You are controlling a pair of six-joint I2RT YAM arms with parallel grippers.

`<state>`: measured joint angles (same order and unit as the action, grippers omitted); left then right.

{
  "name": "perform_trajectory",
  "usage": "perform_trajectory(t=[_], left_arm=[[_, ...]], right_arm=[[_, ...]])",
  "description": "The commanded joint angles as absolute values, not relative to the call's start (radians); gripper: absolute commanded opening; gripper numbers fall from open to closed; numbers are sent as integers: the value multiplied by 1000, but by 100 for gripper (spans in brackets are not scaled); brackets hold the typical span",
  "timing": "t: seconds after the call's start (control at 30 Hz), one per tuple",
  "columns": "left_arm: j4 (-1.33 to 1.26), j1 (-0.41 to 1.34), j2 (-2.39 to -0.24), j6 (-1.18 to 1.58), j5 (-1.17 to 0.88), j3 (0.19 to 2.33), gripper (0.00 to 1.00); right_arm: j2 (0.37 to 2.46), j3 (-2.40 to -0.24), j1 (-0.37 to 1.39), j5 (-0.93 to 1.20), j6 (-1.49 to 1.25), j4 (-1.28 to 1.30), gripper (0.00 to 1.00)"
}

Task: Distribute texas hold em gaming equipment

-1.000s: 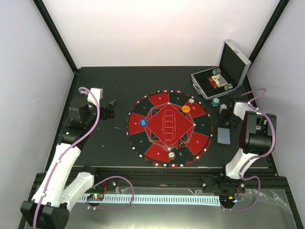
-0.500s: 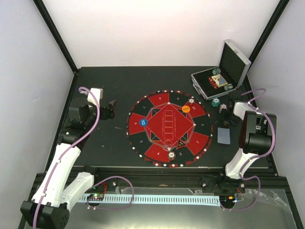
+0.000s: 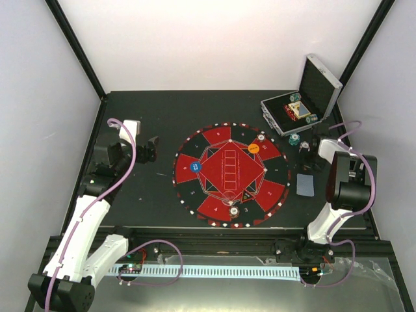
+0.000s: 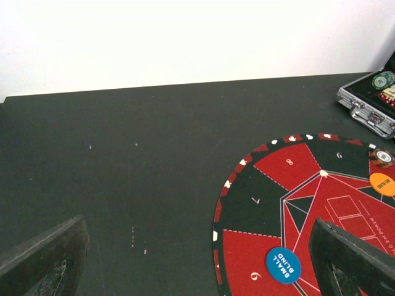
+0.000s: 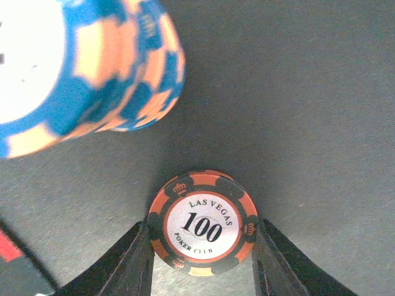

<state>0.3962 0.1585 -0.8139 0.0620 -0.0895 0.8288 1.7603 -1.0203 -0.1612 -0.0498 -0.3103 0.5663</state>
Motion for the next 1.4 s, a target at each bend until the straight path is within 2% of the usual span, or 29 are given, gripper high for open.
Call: perform_trajectory(t=[0.0,0.27,0.53,0.97,1.37], left_arm=[[397,164,-808,62,-85,836,99],[397,163,-808,61,-86,835,99],[398,164,-806,61,-87,836,99],[399,163,-803,62,-84,836,99],[397,163,-789,64,-70,833,99]], right_arm=[[1727,-1027,-120,-3,-295,601,37],[1694,-1077,9,-23,-294,662,37],[1725,-1218,246,-61,-306,753,38],[1981,-1528,619,-14,-352,809,38],[2221,-1833,834,16,-352,867,38]])
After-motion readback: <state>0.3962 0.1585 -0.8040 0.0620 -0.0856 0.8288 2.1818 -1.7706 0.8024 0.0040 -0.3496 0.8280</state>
